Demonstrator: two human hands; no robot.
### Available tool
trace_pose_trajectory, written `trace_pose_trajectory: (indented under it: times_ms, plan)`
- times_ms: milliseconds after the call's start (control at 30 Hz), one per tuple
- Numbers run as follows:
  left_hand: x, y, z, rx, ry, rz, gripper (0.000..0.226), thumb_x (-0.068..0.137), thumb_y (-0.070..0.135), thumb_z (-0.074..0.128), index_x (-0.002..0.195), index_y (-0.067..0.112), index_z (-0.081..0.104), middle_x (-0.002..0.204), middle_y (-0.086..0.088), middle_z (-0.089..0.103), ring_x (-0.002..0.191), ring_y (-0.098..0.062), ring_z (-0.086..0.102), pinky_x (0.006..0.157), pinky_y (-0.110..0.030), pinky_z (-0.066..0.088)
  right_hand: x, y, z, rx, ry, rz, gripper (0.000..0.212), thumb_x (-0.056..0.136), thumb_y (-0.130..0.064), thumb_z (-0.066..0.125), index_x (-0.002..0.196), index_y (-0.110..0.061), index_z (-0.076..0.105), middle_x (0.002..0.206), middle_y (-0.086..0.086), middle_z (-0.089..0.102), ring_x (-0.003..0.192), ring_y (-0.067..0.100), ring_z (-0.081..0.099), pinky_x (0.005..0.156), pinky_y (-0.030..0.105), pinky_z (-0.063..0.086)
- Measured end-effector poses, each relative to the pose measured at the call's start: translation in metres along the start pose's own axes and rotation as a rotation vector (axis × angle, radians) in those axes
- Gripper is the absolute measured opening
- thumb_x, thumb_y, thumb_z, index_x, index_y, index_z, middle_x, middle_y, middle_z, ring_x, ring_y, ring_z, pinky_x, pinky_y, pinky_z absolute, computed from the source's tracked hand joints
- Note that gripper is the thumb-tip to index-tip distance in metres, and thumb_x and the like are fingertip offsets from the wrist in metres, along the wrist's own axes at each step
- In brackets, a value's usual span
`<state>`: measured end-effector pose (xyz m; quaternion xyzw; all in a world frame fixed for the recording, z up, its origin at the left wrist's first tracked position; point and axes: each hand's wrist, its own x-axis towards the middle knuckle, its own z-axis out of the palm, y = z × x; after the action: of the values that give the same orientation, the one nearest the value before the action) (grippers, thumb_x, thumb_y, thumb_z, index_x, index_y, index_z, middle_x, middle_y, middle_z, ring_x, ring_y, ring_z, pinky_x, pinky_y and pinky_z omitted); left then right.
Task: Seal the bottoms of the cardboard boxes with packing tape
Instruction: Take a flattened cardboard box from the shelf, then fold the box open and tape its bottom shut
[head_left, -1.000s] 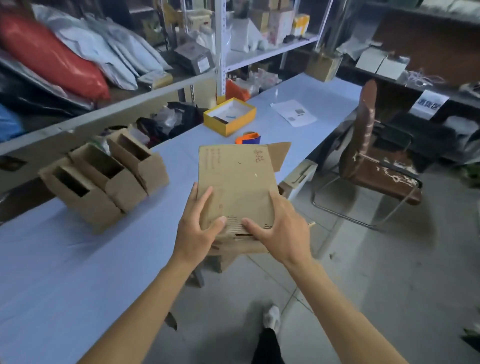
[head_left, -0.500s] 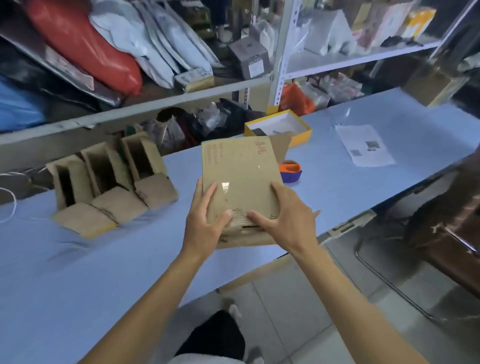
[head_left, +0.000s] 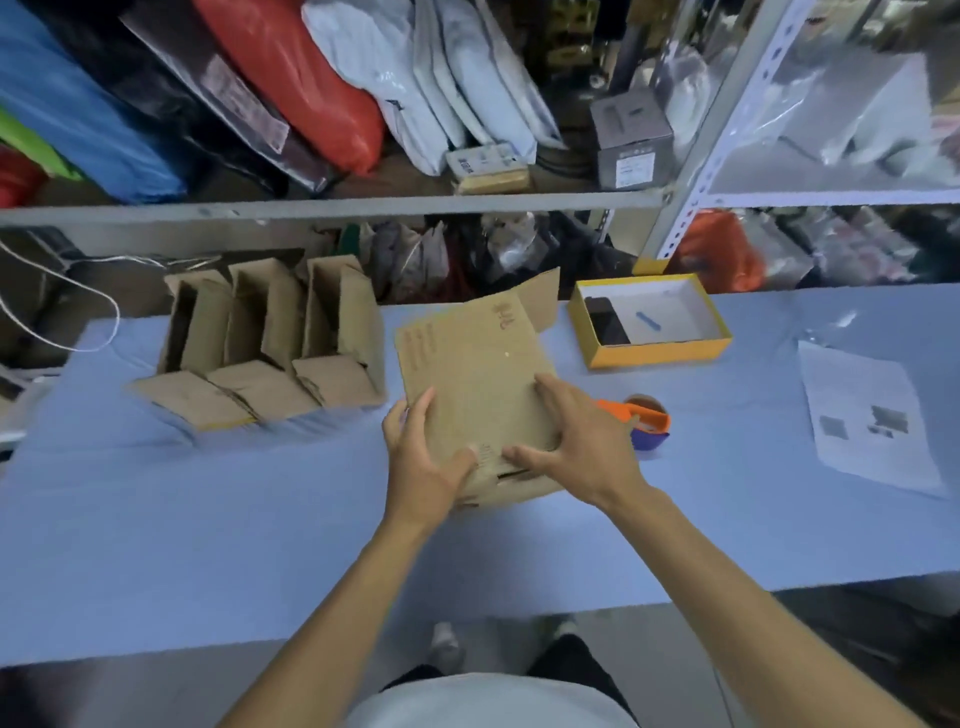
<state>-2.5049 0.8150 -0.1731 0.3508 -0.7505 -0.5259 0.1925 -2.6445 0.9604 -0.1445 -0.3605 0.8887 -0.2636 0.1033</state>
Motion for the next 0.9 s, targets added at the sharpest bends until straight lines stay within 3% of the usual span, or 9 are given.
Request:
trace_pose_trajectory:
  times_ms: [133,200,267,367,533,633,733,800,900]
  plan:
    - [-0.023,0.002,0.044,-0.019,0.132,-0.186,0.089,0.075,0.014,0.078,0.148,0.027,0.029,0.133,0.002,0.022,0.119,-0.010,0.037,0.099,-0.012,0.029,0.028,0.046,-0.014,-0.123,-0.216,-0.101,0.096,0.068,-0.076,0.064,0.148,-0.036,0.030,0.150,-0.009,0.043,0.125,0.022,0.051,0.095,0.045,0.045]
    - [-0.036,-0.001,0.069,-0.003,0.141,-0.258,0.094,0.074,0.016,0.079,0.149,0.031,0.023,0.130,0.002,0.019,0.111,-0.013,0.043,0.081,0.004,0.030,0.043,0.067,-0.017,-0.205,-0.282,-0.182,0.094,0.065,-0.083,0.055,0.144,-0.040,0.032,0.147,-0.007,0.046,0.120,0.027,0.053,0.096,0.044,0.043]
    - [-0.043,-0.003,0.091,0.020,0.096,-0.344,0.100,0.075,0.018,0.078,0.151,0.032,0.015,0.128,0.000,0.019,0.096,-0.016,0.050,0.067,0.004,0.035,0.059,0.086,-0.018,-0.275,-0.386,-0.251,0.087,0.067,-0.082,0.056,0.141,-0.041,0.034,0.142,-0.004,0.048,0.119,0.028,0.051,0.098,0.044,0.040]
    - [-0.037,0.001,0.106,0.164,-0.014,-0.394,0.095,0.079,0.023,0.075,0.152,0.027,0.015,0.127,-0.006,0.022,0.096,-0.020,0.049,0.081,-0.024,0.049,0.072,0.104,-0.016,-0.337,-0.484,-0.293,0.082,0.075,-0.075,0.060,0.143,-0.041,0.031,0.142,0.001,0.043,0.120,0.028,0.047,0.099,0.043,0.037]
    - [0.014,0.006,0.080,0.665,-0.002,-0.347,0.077,0.074,0.046,0.074,0.136,0.020,0.036,0.146,-0.019,0.016,0.134,-0.039,0.020,0.106,-0.045,0.037,0.052,0.103,0.001,-0.317,-0.375,-0.255,0.079,0.077,-0.069,0.063,0.143,-0.035,0.035,0.144,0.010,0.042,0.123,0.033,0.045,0.104,0.045,0.032]
    - [0.053,0.005,0.063,0.738,-0.094,-0.282,0.103,0.071,0.062,0.073,0.150,0.020,0.022,0.158,-0.015,0.009,0.145,-0.035,0.013,0.117,-0.049,0.022,0.024,0.103,0.003,-0.405,-0.149,-0.217,0.074,0.077,-0.066,0.065,0.137,-0.024,0.051,0.142,0.014,0.046,0.128,0.036,0.043,0.110,0.053,0.027]
    - [0.077,0.002,0.055,0.741,-0.171,-0.264,0.117,0.067,0.068,0.073,0.154,0.023,0.009,0.156,-0.013,0.021,0.142,-0.035,0.023,0.114,-0.050,0.025,-0.007,0.111,0.004,-0.344,0.119,-0.023,0.070,0.071,-0.066,0.068,0.127,-0.026,0.058,0.129,0.018,0.051,0.110,0.041,0.051,0.085,0.050,0.048]
    - [0.080,-0.003,0.053,0.727,-0.165,-0.248,0.123,0.062,0.071,0.074,0.154,0.026,0.006,0.152,-0.014,0.027,0.138,-0.036,0.028,0.111,-0.049,0.029,-0.022,0.116,0.007,-0.226,0.043,0.156,0.077,0.071,-0.078,0.055,0.136,-0.039,0.042,0.119,0.012,0.047,0.098,0.036,0.052,0.070,0.041,0.051]
    - [0.073,-0.010,0.050,0.734,-0.183,-0.247,0.125,0.055,0.079,0.069,0.151,0.040,-0.001,0.142,-0.016,0.031,0.130,-0.037,0.033,0.102,-0.049,0.039,-0.022,0.111,0.024,0.043,-0.190,0.241,0.094,0.070,-0.078,0.057,0.148,-0.049,0.013,0.130,0.007,0.041,0.111,0.030,0.052,0.084,0.042,0.053]
